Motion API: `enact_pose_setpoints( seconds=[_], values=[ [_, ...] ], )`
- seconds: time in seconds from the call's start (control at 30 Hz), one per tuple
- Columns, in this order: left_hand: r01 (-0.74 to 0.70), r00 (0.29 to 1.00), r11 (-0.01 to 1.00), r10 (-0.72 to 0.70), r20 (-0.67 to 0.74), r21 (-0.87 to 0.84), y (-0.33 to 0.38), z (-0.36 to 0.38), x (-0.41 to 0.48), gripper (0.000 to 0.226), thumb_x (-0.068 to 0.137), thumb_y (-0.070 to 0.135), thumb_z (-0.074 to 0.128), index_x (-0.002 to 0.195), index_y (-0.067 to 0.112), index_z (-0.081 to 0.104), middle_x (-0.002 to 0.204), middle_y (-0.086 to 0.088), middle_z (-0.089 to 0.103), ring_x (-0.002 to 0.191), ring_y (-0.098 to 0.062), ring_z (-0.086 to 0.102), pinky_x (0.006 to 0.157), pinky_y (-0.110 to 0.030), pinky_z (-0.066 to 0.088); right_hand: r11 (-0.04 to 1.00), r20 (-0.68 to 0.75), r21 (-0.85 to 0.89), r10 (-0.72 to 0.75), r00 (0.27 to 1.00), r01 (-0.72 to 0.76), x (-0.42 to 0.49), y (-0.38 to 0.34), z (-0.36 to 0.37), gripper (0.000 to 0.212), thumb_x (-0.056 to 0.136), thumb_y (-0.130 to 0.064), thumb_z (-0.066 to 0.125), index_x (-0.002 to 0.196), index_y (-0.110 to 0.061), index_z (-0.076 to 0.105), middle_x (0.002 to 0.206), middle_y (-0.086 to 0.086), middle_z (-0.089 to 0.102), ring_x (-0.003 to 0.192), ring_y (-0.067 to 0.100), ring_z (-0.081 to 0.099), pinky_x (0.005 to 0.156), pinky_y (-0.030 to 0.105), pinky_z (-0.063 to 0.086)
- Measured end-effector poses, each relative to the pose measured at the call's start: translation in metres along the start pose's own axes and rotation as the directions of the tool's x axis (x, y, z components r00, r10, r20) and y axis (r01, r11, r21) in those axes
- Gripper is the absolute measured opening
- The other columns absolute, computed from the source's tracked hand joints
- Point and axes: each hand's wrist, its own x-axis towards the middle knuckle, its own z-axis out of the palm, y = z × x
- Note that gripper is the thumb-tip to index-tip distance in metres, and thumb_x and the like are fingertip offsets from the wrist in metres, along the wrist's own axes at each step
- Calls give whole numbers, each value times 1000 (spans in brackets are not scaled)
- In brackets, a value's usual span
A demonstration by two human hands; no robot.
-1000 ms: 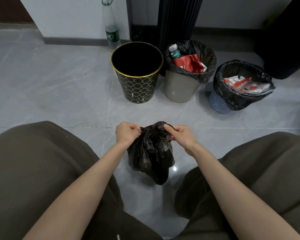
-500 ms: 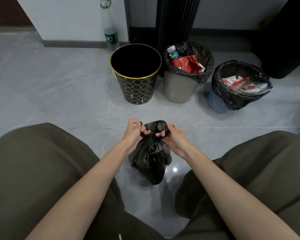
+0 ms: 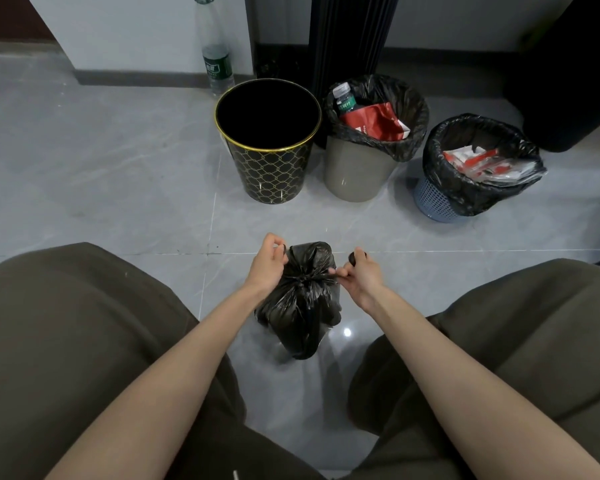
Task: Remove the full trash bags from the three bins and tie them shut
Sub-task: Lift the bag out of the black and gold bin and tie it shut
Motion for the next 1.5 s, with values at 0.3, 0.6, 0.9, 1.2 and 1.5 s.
enact_pose_setpoints(
  seconds=[0.3,0.6,0.9,1.2,1.5],
  values=[
    [-143,978,825,34,205,547,10,1,-2,51,76,-12,34,123,9,43,121,-14,39,117,-28,34,93,-25,25,955,105,-284,-54,993,82,-8,-10,2,33,104,-28,26,82,-16,46,84,2,68,61,14,47,60,25,41],
    [-400,917,301,116,383,866,15,-5,-20,43,79,-11,47,119,1,37,118,-17,49,110,-29,40,87,-30,33,992,326,-129,44,944,-2,-12,-1,-4,38,89,-14,65,116,-29,43,115,16,65,88,19,64,81,26,55],
    [-383,914,222,234,333,897,12,-19,-12,20,99,26,43,107,11,54,110,-7,62,107,-25,51,88,-31,38,872,249,-428,-137,959,236,-18,27,8,16,96,-11,52,94,-4,67,88,10,68,62,7,52,60,13,47],
    [-36,995,788,-27,93,615,-2,-11,-15,20,93,32,51,75,23,57,88,0,67,91,-24,60,77,-33,45,982,59,-181,-38,998,48,-9,29,4,43,105,-31,27,65,-15,36,59,4,43,46,13,44,52,23,43],
    [1,997,901,-35,71,433,5,-23,-8,22,94,27,52,76,18,62,89,-3,66,85,-18,56,78,-29,42,837,104,-528,-106,989,145,-13,2,1,41,101,-30,37,67,-14,51,78,7,61,55,15,44,55,25,40]
  ],
)
